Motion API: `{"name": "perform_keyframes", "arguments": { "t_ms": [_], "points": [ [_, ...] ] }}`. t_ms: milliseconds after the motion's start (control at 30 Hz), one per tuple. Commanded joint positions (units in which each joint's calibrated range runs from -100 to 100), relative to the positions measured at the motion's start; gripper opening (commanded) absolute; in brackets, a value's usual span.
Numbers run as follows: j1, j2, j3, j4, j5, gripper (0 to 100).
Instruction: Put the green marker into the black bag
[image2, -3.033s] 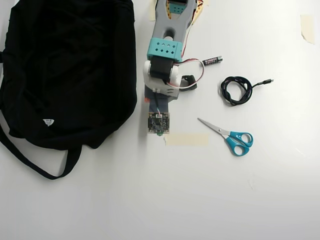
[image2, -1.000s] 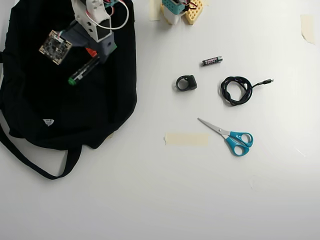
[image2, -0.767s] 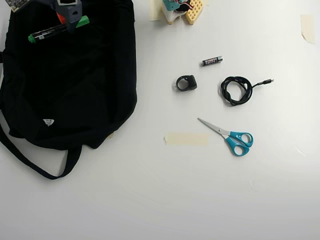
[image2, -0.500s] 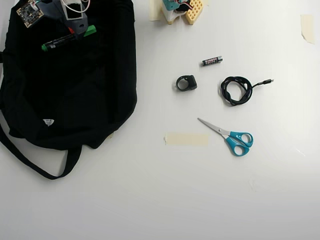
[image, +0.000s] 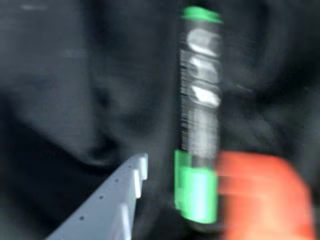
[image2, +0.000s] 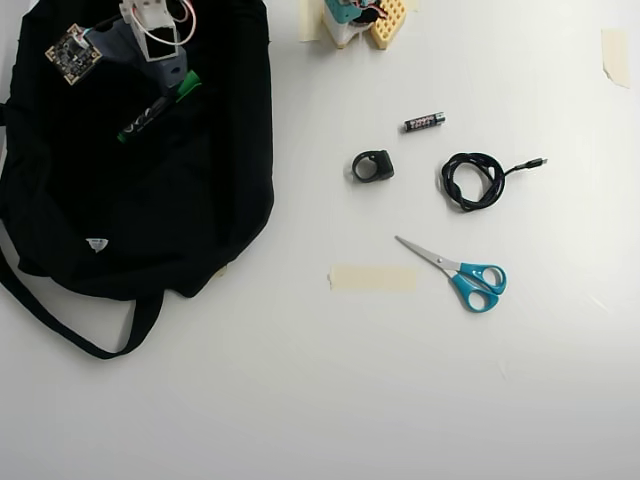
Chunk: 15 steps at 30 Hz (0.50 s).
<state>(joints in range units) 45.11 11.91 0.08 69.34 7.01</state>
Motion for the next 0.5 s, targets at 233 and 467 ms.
{"name": "perform_keyframes", "arguments": {
  "t_ms": [233,467],
  "points": [
    [-38.2,-13.2,-15.1,7.6,-2.9,2],
    [-49.8,-21.4,2.9,-2.2,-3.0,2]
  ]
}}
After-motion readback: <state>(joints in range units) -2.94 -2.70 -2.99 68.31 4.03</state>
